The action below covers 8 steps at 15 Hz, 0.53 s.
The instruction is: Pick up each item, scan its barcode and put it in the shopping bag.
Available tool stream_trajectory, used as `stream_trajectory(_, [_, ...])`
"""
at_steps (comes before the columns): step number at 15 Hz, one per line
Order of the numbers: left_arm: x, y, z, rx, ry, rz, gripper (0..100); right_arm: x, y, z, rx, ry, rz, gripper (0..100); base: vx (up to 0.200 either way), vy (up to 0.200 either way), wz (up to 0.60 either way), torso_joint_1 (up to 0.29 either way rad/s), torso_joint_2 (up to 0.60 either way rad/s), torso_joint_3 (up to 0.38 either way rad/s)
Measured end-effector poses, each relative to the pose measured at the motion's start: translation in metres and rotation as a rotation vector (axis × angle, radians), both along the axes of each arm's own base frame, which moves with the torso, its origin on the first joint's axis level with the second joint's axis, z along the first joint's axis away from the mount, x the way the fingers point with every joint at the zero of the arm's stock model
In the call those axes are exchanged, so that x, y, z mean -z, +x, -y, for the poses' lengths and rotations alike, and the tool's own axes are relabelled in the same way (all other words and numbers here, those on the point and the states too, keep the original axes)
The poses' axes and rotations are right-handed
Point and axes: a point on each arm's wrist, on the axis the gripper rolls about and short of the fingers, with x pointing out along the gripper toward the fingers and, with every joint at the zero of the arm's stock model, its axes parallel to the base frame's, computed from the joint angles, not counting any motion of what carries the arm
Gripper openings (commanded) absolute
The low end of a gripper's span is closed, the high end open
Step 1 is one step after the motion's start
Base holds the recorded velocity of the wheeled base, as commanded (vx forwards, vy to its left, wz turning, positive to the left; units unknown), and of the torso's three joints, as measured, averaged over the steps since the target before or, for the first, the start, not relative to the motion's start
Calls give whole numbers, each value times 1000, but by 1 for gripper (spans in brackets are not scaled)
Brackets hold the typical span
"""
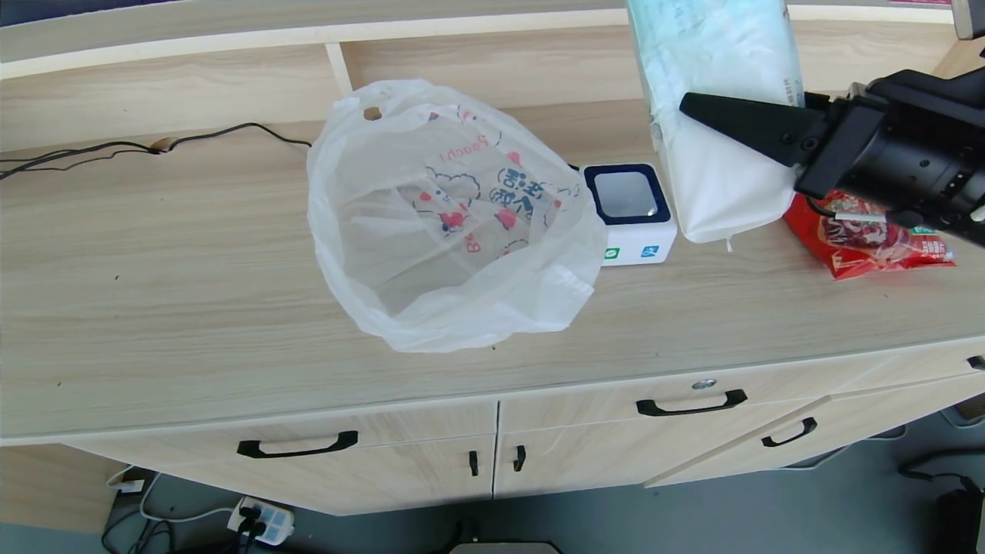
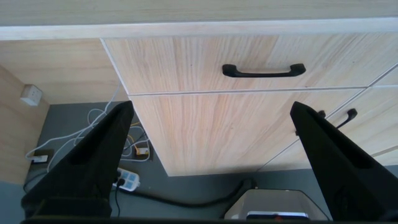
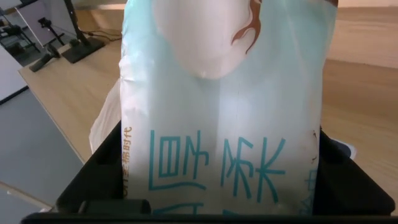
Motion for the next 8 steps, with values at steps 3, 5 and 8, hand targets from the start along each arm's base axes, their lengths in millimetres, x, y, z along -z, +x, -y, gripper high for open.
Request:
stream_trajectory(3, [0, 0, 0, 0, 0, 0, 100, -3, 0, 2, 3, -4, 18, 0, 0, 0, 400, 2, 0, 3])
stream_trajectory(5, [0, 0, 0, 0, 0, 0, 100, -5, 0, 3, 1, 0, 20, 0, 0, 0, 600, -2, 0, 5])
stream_trajectory(8, [0, 0, 0, 1, 0, 0, 100, -4, 0, 2, 0, -4, 15, 0, 0, 0, 600, 9, 5, 5])
